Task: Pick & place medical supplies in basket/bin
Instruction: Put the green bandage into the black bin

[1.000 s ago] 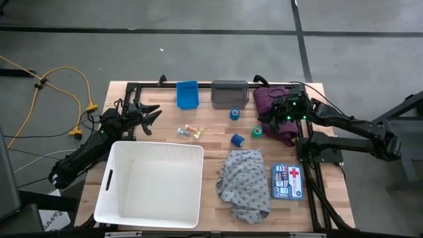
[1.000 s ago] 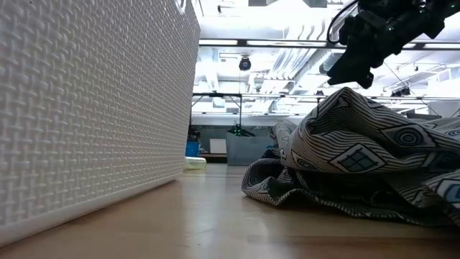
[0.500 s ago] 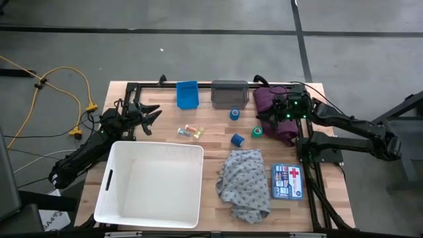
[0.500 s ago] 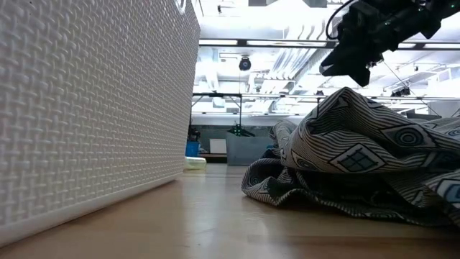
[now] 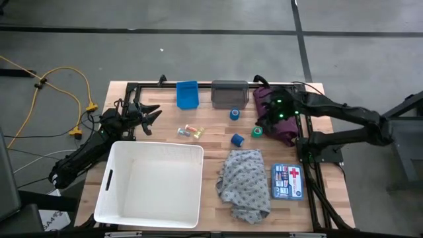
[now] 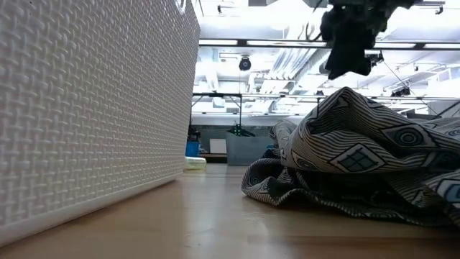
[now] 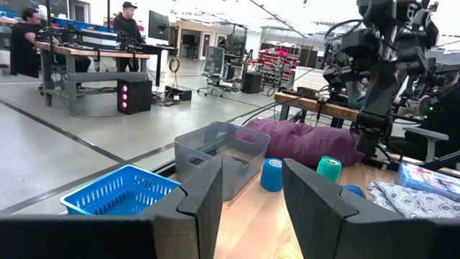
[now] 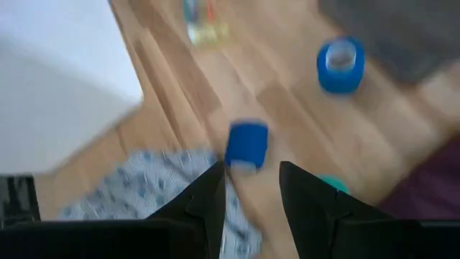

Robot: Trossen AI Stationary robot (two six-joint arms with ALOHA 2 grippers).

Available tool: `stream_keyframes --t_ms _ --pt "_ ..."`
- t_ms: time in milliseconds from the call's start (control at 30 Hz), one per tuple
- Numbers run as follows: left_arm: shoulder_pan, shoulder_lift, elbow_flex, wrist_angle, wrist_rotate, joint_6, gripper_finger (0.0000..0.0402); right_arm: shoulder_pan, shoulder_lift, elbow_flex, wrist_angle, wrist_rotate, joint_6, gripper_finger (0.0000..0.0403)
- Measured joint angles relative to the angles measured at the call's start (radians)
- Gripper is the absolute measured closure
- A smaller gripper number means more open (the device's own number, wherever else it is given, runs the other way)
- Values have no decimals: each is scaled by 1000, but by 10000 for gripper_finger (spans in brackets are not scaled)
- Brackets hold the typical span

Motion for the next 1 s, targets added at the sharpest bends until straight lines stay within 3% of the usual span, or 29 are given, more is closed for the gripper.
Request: stream_keyframes --t_ms 233,533,1000 --pt "0 0 0 0 0 0 266 39 205 104 -104 -9 91 283" --pt "0 0 0 0 0 0 266 49 378 124 -136 -4 117 283" --pt "0 0 0 0 0 0 266 57 415 124 -221 98 166 283"
